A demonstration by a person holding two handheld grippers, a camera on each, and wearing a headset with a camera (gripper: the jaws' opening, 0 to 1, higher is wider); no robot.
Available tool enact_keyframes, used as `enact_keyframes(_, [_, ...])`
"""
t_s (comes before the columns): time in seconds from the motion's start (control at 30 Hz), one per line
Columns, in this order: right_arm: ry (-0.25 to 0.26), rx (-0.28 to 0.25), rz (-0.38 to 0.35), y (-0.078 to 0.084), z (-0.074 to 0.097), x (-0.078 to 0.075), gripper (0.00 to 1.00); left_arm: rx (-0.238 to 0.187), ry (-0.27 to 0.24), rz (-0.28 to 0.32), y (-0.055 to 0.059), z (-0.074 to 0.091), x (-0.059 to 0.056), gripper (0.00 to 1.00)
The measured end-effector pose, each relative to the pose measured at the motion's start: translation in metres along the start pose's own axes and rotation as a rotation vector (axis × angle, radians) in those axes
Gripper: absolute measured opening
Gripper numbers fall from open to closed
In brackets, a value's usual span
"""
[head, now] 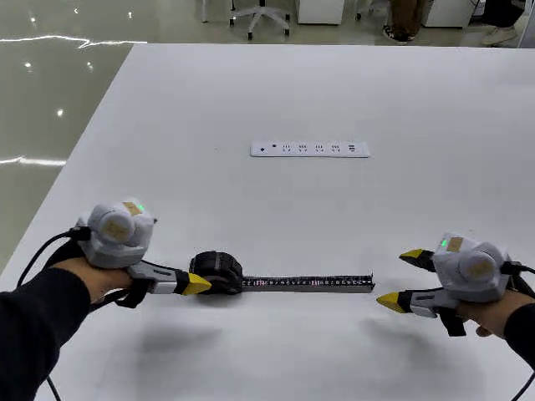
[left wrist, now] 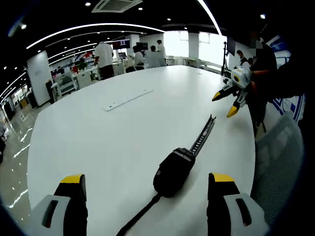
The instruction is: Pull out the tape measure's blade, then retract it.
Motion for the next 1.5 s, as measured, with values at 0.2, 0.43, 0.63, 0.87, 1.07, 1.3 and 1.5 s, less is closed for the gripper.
enact_keyframes(0.2, [0.085,-0.059,-0.05,0.008,0.039,0.01,0.74,-0.137,-0.095,0.076,0.025,0.047,-0.001,1.0])
enact_keyframes(0.43, [0.122,-0.082,-0.068,0.011,0.068,0.023,0.85,-0.187,-0.133,0.179,0.052,0.082,-0.008,1.0])
enact_keyframes(0.63, [0.141,-0.064,-0.114,0.025,0.09,0.039,0.94,-0.176,-0.143,0.181,0.06,0.096,-0.012,1.0])
enact_keyframes(0.87, [0.179,-0.066,-0.157,0.045,0.104,0.047,1.0,-0.174,-0.165,0.168,0.053,0.107,-0.003,1.0])
enact_keyframes(1.07, [0.189,-0.047,-0.171,0.059,0.119,0.05,1.0,-0.185,-0.184,0.163,0.055,0.119,0.0,1.0])
enact_keyframes(1.3, [0.202,-0.05,-0.184,0.068,0.134,0.045,1.0,-0.148,-0.195,0.158,0.072,0.131,-0.005,1.0])
enact_keyframes(1.5, [0.204,-0.054,-0.18,0.074,0.139,0.044,1.0,-0.138,-0.188,0.164,0.08,0.134,-0.011,1.0])
Point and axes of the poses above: the centre of the closed fingertips' face, and the gripper's own axes: z roughly backward along the fingers, x roughly to its left, y roughly out of its underside, the point moved 10 cm from there along z, roughly backward along the fingers
